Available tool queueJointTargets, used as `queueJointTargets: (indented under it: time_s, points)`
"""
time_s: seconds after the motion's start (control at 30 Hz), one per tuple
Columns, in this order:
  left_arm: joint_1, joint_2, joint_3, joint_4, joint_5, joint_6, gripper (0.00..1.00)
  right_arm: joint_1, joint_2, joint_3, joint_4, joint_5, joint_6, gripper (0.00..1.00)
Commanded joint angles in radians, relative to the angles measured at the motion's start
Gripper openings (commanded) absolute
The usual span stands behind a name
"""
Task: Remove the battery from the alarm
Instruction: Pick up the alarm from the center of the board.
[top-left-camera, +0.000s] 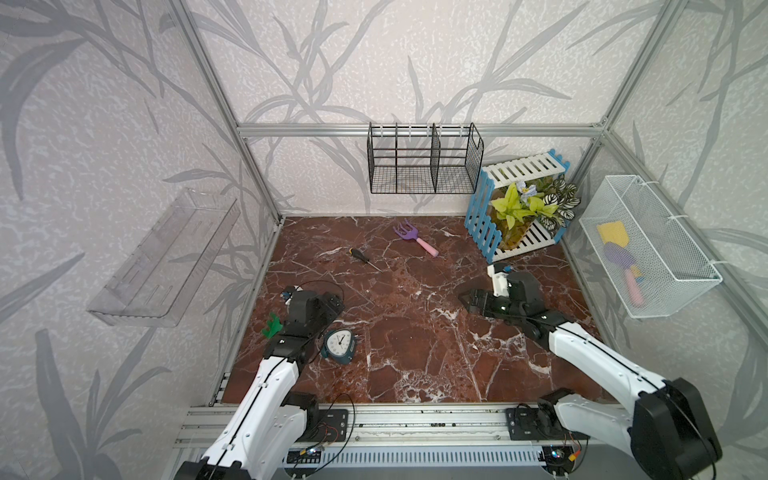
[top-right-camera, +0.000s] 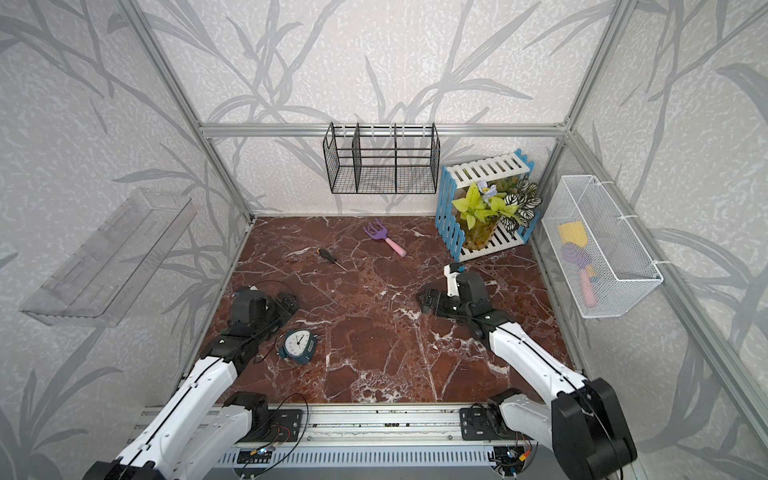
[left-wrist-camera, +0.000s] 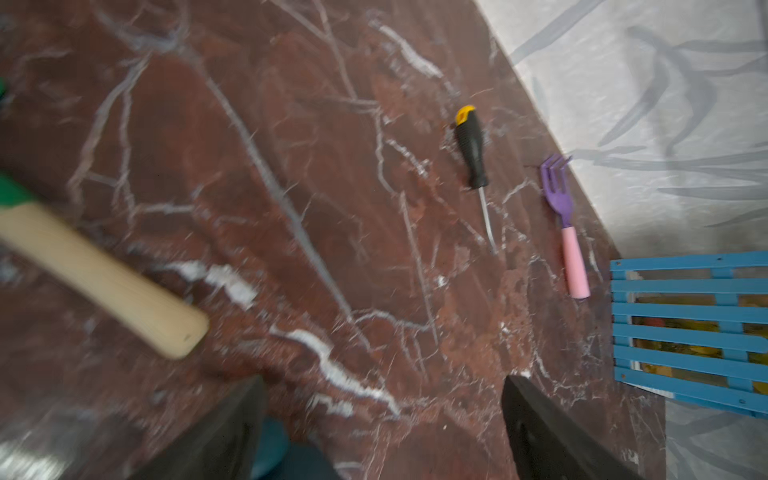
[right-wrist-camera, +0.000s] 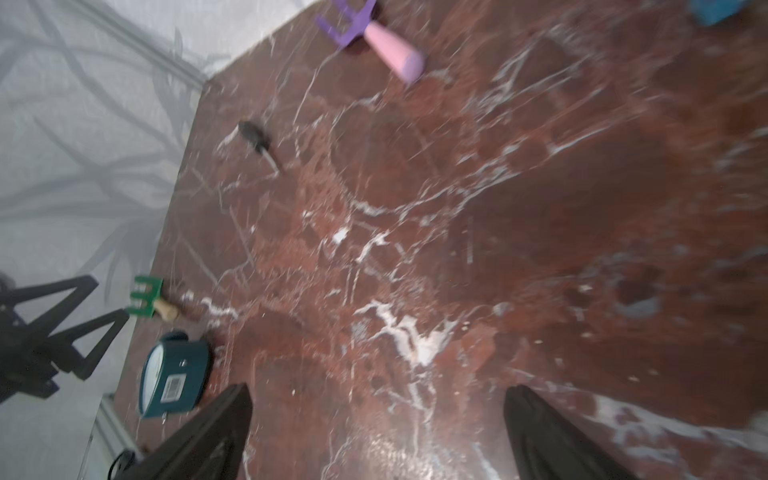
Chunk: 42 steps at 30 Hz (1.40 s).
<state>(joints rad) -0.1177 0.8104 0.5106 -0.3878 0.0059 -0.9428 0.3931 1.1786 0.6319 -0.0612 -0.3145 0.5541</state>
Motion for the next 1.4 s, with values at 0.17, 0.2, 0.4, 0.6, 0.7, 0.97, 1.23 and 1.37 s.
queueJointTargets:
  time_s: [0.17, 0.2, 0.4, 0.6, 0.7, 0.97, 1.23, 1.37]
  points:
    - [-0.031, 0.127, 0.219, -0.567, -0.081, -0.246, 0.96, 0.104, 0.152, 0.093, 0.023, -0.049, 0.002, 0.99]
    - [-0.037, 0.162, 0.243, -0.594, -0.078, -0.248, 0.97, 0.109, 0.163, 0.101, 0.028, -0.053, 0.0, 0.99]
    - [-0.083, 0.263, 0.303, -0.618, -0.043, -0.279, 1.0, 0.122, 0.218, 0.137, 0.028, -0.08, -0.013, 0.99]
    - [-0.121, 0.352, 0.307, -0.577, -0.011, -0.31, 1.0, 0.122, 0.238, 0.146, 0.023, -0.085, -0.03, 0.99]
    - [-0.137, 0.39, 0.304, -0.542, -0.006, -0.322, 1.0, 0.122, 0.247, 0.147, 0.027, -0.09, -0.033, 0.99]
    - [-0.154, 0.481, 0.298, -0.471, -0.001, -0.336, 1.0, 0.122, 0.271, 0.159, 0.033, -0.11, -0.044, 0.99]
    - [-0.162, 0.518, 0.256, -0.393, 0.028, -0.36, 1.0, 0.121, 0.305, 0.179, 0.032, -0.123, -0.051, 0.99]
    - [-0.167, 0.526, 0.263, -0.37, 0.051, -0.36, 1.0, 0.121, 0.319, 0.191, 0.028, -0.128, -0.055, 0.99]
